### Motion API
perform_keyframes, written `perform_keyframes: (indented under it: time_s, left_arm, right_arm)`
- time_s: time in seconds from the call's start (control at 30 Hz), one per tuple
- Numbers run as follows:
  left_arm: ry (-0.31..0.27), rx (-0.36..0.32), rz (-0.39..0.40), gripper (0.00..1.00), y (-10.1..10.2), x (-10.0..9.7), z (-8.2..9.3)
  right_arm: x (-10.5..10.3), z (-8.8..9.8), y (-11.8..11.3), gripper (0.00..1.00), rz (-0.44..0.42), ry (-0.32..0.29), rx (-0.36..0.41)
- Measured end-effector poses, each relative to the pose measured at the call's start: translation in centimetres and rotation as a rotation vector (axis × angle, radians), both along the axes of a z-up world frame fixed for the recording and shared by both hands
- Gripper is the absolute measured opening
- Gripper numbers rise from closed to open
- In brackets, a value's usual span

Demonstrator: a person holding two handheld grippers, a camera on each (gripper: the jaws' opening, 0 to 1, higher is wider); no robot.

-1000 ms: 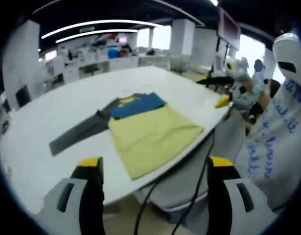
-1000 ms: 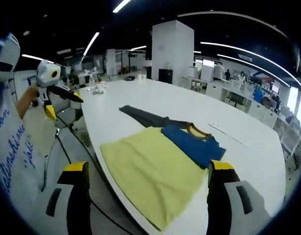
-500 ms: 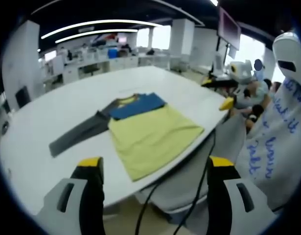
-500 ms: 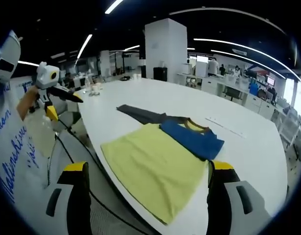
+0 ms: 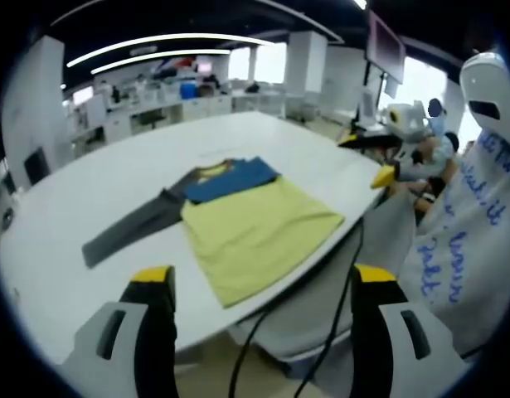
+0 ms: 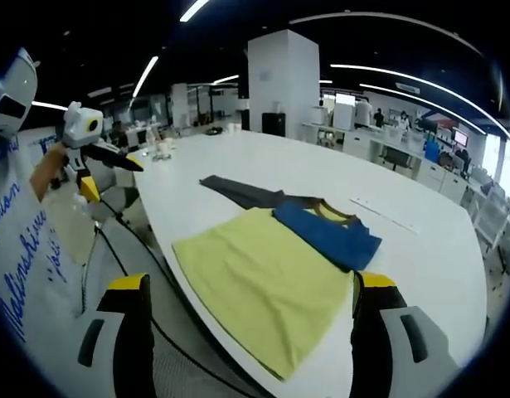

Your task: Fold the garment on the visible template until the final outline fits inside the template.

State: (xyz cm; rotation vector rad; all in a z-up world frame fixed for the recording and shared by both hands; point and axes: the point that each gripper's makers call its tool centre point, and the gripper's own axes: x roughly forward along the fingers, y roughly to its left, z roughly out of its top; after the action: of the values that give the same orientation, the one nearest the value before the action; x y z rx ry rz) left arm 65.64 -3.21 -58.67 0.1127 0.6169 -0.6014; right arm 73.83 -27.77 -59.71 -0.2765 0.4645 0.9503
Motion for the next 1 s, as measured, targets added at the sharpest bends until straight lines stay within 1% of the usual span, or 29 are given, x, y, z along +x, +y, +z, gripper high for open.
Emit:
perform_keyframes:
  time_s: [0.23,0.33,0.47,0.77,1.0]
  left_arm:
    - [-0.003,0.004,0.009,0.83,0.4,0.1,0.1]
    - [-0.005,0.005,0.01,0.83,0.5,0.1,0.3]
    - [-0.01,0.006,0.015,0.82,0.7,0.3,0.4]
    - [-0.019,0.01,0.02,0.82,1.2,0.7,0.7]
    - [-0.032,0.008,0.029,0.81,1.6,0.9,0.9]
  right_arm:
    - [0.1,0.0,0.0,1.0,-0.003,-0.002,0.0]
    - [0.1,-0.3,-0.2,1.0,-0.008,-0.004,-0.013]
    - [0.0,-0.1,0.0,1.0,-0.01,-0.003,0.003]
    - [-0.3,-0.3,0.1,1.0,-0.017,0.0,0.002]
    - [-0.3,-0.3,-0.3,1.0,-0.04,0.001,0.002]
